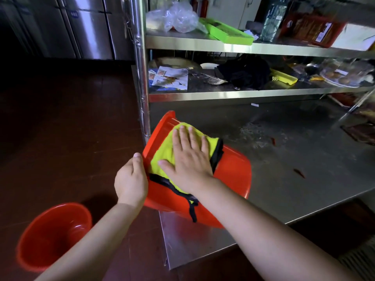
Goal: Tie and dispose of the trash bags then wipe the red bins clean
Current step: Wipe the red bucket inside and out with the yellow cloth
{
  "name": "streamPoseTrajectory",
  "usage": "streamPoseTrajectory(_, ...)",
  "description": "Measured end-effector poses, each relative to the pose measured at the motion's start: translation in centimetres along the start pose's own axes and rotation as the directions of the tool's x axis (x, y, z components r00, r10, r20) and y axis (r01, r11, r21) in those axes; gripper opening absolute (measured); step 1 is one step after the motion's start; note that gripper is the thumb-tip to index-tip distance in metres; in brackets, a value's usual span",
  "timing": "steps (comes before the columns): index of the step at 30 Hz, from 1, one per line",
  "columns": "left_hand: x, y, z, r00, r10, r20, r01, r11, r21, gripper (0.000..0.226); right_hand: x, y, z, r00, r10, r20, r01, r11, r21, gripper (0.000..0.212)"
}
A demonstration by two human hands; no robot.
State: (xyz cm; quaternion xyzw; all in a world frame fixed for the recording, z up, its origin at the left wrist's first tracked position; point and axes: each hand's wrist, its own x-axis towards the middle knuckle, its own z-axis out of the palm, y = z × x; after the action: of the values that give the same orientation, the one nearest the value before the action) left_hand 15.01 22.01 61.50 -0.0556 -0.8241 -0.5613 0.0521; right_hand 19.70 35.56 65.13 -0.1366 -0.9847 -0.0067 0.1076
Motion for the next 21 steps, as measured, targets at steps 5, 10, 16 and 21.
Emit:
streamPoseTrajectory(5,0.1,-1.2,0.9,1.000,0.011,-0.020,-0.012,0.999,-0.050,0.050,1.6,-1.2,0.7,0.993,-0.112,-0.043,0.109,0.992,-0.065,0.090)
streamPoseTrajectory(10,0.5,-3.3,1.0,1.000,0.009,-0.017,-0.010,0.998,-0.063,0.051,-1.7,4.3,1.2,0.989,-0.150,-0.018,0.147,0.983,-0.110,0.084)
streamPoseTrajectory(16,0.5,-4.0,0.8,0.999,-0.051,-0.006,0.049,0.983,-0.176,0.048,-5.2,10.8,0.5,0.995,0.055,0.077,-0.055,0.998,-0.003,0.082)
streamPoseTrajectory(21,0.0,-4.3,1.2,0.993,-0.110,0.037,0.115,0.964,-0.238,0.051,-2.8,7.7,0.2,0.985,0.166,0.045,-0.166,0.986,-0.006,0.101)
